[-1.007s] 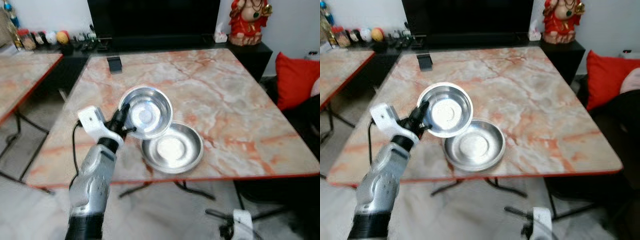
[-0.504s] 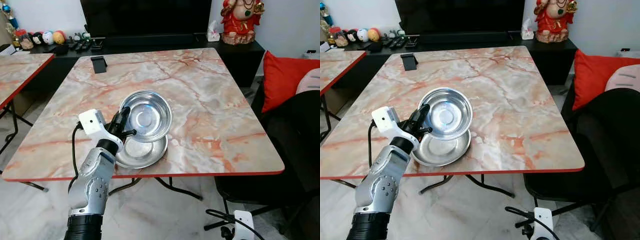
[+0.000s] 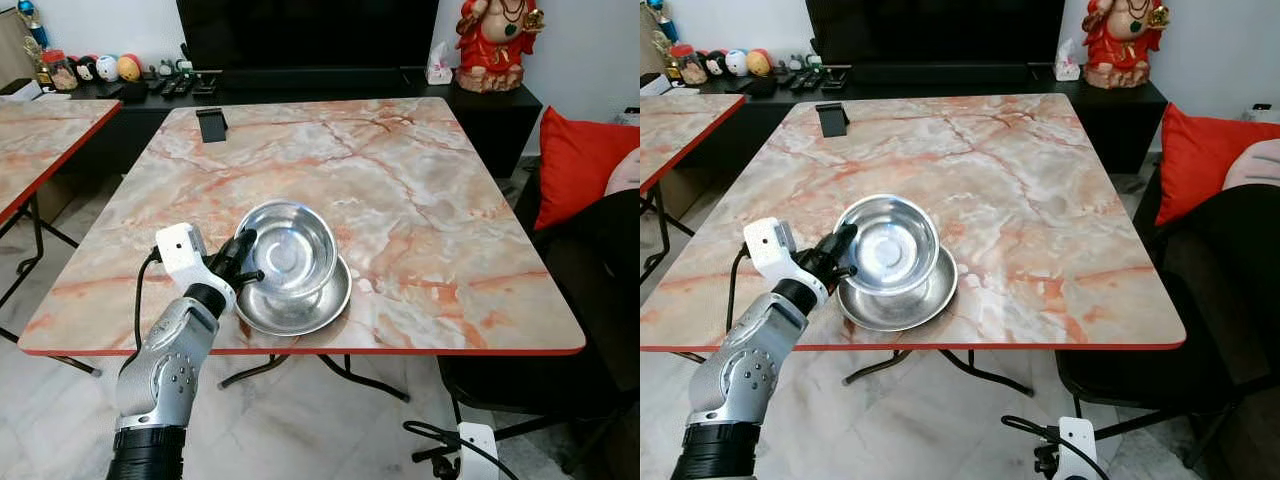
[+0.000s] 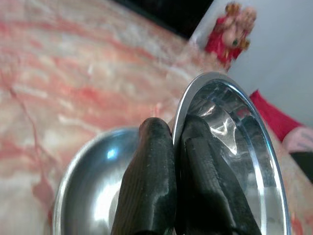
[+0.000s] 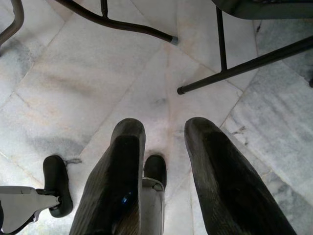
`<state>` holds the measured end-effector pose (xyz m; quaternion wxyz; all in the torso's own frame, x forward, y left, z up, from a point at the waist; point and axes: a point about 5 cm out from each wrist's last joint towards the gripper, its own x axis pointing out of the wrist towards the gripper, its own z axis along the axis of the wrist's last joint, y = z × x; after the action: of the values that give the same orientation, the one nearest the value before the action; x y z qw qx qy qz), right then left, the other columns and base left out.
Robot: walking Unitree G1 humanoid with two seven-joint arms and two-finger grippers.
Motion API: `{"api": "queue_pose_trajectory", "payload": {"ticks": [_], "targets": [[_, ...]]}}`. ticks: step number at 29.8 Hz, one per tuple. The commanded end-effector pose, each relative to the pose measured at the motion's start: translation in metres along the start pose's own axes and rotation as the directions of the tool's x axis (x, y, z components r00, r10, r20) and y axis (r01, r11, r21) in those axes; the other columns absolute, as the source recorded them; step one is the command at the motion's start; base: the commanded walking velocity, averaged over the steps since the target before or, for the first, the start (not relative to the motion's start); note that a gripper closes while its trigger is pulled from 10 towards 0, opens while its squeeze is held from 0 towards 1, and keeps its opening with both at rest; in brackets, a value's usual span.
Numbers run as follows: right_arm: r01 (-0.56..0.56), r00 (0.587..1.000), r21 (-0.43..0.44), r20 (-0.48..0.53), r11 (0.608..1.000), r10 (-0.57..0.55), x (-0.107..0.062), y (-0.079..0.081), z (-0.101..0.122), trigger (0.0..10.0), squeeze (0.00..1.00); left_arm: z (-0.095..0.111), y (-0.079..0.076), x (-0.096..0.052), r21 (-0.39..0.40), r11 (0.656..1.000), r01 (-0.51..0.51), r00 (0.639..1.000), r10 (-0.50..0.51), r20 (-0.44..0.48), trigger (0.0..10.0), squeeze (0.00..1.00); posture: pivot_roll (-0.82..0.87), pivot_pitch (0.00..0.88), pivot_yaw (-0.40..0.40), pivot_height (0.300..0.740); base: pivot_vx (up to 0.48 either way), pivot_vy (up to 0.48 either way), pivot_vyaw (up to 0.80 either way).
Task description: Setting the table
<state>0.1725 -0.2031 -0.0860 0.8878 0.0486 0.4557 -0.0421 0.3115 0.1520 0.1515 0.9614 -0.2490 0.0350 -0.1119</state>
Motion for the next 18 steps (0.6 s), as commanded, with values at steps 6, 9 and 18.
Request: {"api": "queue_pose_trajectory", "payload": {"ticks": [6, 9, 18], "targets": [[-0.008, 1.0, -0.008, -0.005, 1.0, 0.008, 0.001, 0.001, 0.002, 10.0, 0.0, 0.006, -0.001, 0.001, -0.042, 0.999, -0.005, 0.999, 0.003, -0.048, 10.0, 0.0, -0.06, 0.0, 0.039, 0.74, 0.0, 0.0, 0.0], [-0.01, 1.0, -0.009, -0.005, 1.0, 0.01, 0.001, 0.001, 0.002, 10.0, 0.0, 0.006, -0.002, 0.001, -0.043, 0.999, -0.004, 0.998, 0.001, -0.062, 10.0, 0.0, -0.05, 0.0, 0.037, 0.74, 0.0, 0.0, 0.0], [-0.011, 1.0, -0.006, -0.004, 1.0, 0.011, 0.001, 0.002, 0.002, 10.0, 0.0, -0.004, 0.001, 0.002, -0.062, 0.996, -0.06, 0.988, 0.05, -0.144, 10.0, 0.0, -0.06, 0.0, 0.042, 0.74, 0.0, 0.0, 0.0]]}}
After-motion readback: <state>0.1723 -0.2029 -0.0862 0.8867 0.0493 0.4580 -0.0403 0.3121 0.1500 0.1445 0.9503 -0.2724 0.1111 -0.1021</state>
